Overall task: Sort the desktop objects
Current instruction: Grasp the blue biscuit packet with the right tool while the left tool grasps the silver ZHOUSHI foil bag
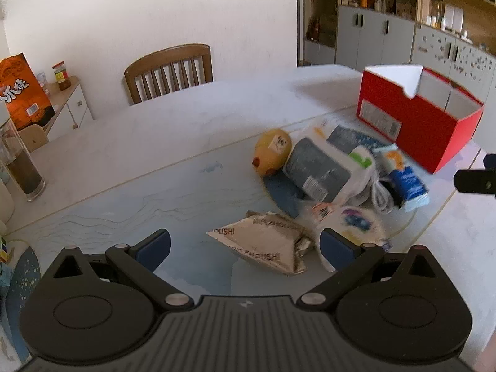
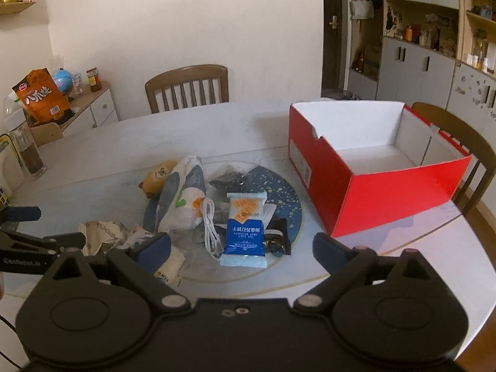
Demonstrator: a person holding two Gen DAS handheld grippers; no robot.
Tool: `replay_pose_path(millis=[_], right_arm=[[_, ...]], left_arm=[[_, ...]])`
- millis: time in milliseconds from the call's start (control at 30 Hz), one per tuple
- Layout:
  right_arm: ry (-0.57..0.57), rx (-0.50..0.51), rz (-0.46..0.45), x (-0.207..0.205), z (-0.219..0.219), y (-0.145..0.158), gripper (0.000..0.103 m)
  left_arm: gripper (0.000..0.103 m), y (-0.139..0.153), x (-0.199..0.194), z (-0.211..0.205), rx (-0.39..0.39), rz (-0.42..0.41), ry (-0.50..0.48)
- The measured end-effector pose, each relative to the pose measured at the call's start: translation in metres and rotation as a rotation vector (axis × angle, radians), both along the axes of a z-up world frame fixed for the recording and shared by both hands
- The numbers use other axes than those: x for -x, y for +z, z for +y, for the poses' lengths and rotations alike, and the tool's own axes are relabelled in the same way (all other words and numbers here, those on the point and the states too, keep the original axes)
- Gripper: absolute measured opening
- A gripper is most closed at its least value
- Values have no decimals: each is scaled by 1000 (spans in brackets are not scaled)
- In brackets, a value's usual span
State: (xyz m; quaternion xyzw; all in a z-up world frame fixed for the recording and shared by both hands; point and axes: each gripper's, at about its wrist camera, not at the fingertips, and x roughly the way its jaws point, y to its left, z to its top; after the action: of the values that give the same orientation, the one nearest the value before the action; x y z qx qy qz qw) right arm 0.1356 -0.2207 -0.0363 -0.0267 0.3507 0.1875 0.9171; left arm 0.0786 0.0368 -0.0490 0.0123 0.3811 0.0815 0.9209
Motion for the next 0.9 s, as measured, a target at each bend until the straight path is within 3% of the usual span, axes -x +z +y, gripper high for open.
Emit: replay_pose_path(millis=[567,900], right_arm=[[13,44,58,-31,17,-20,94],[8,74,99,-56,27,-39,83]], left_arm=[[102,-30,-32,8,-85,59,-163],[102,-45,-50,5,-67,100,-234]])
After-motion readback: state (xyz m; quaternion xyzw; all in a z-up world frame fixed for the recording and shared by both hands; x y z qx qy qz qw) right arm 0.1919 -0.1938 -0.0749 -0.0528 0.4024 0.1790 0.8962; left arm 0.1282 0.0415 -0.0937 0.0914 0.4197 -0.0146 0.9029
